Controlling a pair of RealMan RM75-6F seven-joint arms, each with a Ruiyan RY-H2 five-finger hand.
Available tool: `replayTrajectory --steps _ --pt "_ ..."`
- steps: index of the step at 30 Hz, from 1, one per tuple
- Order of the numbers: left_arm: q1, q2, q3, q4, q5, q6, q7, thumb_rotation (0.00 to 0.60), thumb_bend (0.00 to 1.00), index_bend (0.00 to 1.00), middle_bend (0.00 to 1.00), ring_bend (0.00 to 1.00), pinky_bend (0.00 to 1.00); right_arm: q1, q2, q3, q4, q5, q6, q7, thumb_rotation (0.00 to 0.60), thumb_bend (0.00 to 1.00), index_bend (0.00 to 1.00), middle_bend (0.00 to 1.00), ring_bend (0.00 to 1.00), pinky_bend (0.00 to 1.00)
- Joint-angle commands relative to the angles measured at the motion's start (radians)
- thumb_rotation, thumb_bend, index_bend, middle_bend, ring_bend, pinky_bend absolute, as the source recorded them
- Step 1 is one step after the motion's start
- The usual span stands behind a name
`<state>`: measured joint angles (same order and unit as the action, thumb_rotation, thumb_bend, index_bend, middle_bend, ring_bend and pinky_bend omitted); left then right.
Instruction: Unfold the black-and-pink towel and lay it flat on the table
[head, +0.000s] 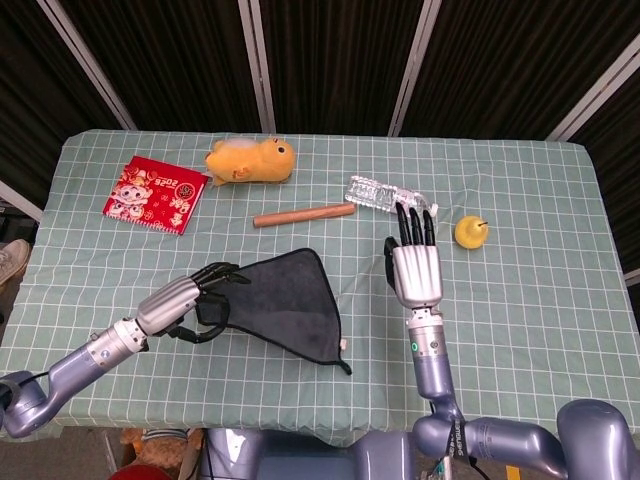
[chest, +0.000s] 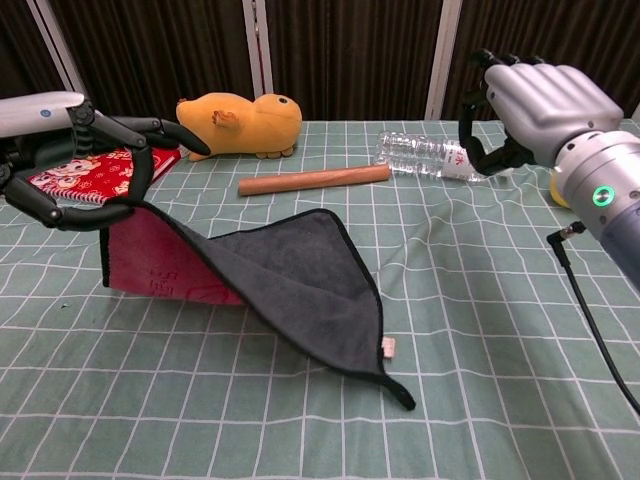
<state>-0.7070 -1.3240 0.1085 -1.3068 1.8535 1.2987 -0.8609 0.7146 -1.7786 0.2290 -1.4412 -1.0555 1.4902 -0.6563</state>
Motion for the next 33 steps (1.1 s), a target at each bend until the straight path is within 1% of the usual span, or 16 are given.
replayTrajectory --steps 1,2,3,4,7,10,12,16,21,28,31,33 --pt "-0.003 -0.007 0.009 -0.003 0.007 -0.005 0.001 0.6 0.48 0.63 0.13 0.0 0.02 -0.014 0.003 -0.006 0.013 -0.002 -0.015 0.016 0.6 0.57 0.51 0.03 0.0 0.0" --pt "-0.004 -0.01 0.013 -0.003 0.009 -0.007 0.001 0.6 0.47 0.61 0.13 0.0 0.02 -0.018 0.004 -0.009 0.017 -0.002 -0.02 0.019 0.6 0.57 0.48 0.03 0.0 0.0" --pt "-0.004 -0.012 0.016 -0.004 0.012 -0.008 0.001 0.6 0.47 0.58 0.13 0.0 0.02 -0.022 0.006 -0.01 0.019 0.0 -0.025 0.022 0.6 0.57 0.41 0.03 0.0 0.0" --pt "-0.004 -0.016 0.022 -0.004 0.015 -0.01 0.0 0.6 0.46 0.55 0.13 0.0 0.02 -0.026 0.009 -0.012 0.02 0.001 -0.032 0.021 0.6 0.57 0.33 0.03 0.0 0.0" --pt "-0.004 -0.021 0.039 -0.003 0.025 -0.011 -0.006 0.6 0.45 0.49 0.12 0.0 0.02 -0.039 0.025 -0.018 0.001 0.014 -0.051 0.002 0.6 0.58 0.18 0.01 0.0 0.0" --pt "-0.004 -0.021 0.053 -0.001 0.037 -0.004 -0.012 0.6 0.41 0.45 0.12 0.0 0.02 -0.054 0.041 -0.026 -0.027 0.015 -0.057 -0.012 0.6 0.57 0.07 0.0 0.0 0.0" --pt "-0.004 -0.019 0.06 -0.003 0.042 0.001 -0.016 0.6 0.37 0.44 0.11 0.0 0.02 -0.062 0.048 -0.031 -0.046 0.018 -0.062 -0.023 0.6 0.53 0.02 0.0 0.0 0.0" --pt "-0.005 -0.005 0.071 -0.012 0.047 0.012 -0.022 0.6 0.26 0.4 0.1 0.0 0.02 -0.072 0.056 -0.037 -0.077 0.021 -0.073 -0.043 0.6 0.45 0.0 0.0 0.0 0.0" --pt "0.001 0.024 0.095 -0.032 0.068 0.037 -0.032 0.6 0.16 0.34 0.09 0.0 0.02 -0.079 0.065 -0.034 -0.108 0.024 -0.084 -0.061 0.6 0.39 0.0 0.0 0.0 0.0" --pt "0.008 0.086 0.13 -0.078 0.094 0.076 -0.049 0.6 0.11 0.29 0.06 0.0 0.01 -0.095 0.079 -0.032 -0.14 0.0 -0.077 -0.055 0.6 0.37 0.0 0.0 0.0 0.0" --pt "0.016 0.122 0.144 -0.079 0.101 0.083 -0.019 0.6 0.1 0.24 0.06 0.0 0.01 -0.117 0.109 -0.049 -0.173 -0.027 -0.074 -0.022 0.6 0.37 0.0 0.0 0.0 0.0" --pt "0.025 0.152 0.151 -0.074 0.101 0.08 0.034 0.6 0.08 0.2 0.06 0.0 0.01 -0.135 0.137 -0.075 -0.189 -0.057 -0.066 -0.015 0.6 0.37 0.0 0.0 0.0 0.0"
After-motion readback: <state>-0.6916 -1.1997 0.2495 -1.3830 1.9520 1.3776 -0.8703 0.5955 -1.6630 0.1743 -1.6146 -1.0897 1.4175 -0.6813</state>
